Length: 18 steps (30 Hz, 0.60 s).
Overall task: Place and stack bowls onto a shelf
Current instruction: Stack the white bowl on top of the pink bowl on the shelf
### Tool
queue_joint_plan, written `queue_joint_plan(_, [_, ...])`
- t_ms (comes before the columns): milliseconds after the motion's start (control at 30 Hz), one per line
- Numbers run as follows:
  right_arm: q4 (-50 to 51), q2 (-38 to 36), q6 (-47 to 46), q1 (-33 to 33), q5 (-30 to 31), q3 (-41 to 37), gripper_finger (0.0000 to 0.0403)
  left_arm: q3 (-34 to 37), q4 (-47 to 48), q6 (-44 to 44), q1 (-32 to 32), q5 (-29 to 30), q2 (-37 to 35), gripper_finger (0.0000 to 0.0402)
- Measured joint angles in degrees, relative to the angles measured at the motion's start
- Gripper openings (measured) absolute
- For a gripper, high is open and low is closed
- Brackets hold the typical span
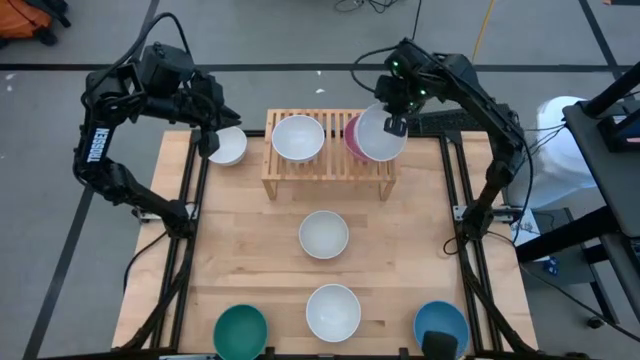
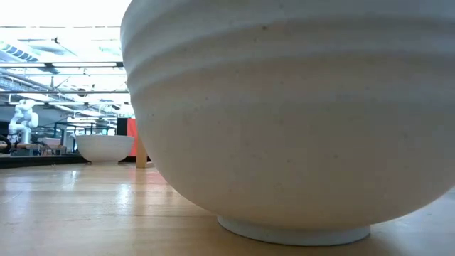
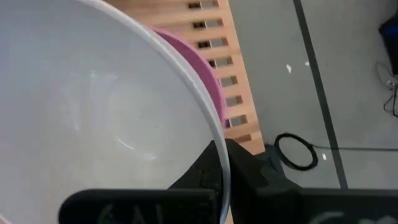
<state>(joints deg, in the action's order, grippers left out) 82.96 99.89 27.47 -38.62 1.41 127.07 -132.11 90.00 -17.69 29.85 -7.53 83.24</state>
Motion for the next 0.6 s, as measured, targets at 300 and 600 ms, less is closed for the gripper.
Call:
queue_joint_plan(300, [-0.18,4.91,2.82,-2.75,-1.4,-0.02,0.0,0.0,0.02,0.1,0.0,0.0,0.0,0.0062])
queue_joint_plan(600, [-0.72,8.48,7.53,-4.78,-9.25,-0.04,0.0,0.0,0.02,-0.04,0.0,0.02,0.0,0.0062])
